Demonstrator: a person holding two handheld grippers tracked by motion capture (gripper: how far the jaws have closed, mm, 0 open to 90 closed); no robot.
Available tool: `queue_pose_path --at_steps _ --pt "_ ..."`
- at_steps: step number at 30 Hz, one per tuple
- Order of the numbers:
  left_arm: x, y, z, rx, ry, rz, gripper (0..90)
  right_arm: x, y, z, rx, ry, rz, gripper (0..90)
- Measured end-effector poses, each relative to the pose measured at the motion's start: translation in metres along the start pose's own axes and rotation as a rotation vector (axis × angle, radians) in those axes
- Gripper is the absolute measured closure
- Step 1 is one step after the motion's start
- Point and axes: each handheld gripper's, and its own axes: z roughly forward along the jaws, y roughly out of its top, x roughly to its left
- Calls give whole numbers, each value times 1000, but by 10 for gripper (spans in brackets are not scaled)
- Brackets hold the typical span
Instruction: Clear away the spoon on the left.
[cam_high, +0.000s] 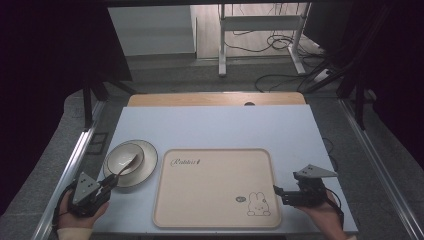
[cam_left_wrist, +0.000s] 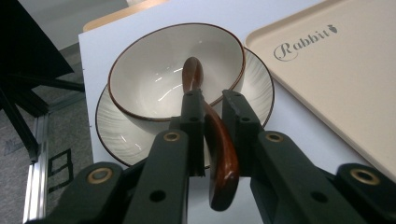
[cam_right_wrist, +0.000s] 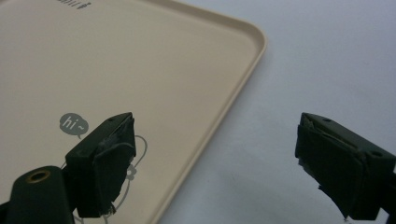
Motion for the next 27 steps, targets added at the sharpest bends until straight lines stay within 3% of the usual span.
queue_pose_path --at_steps 20,27 --pt "2 3 -3 -13 15 -13 845 2 0 -1 -4 -4 -12 125" --pt "3 5 -6 -38 19 -28 846 3 0 0 -2 -3 -14 126"
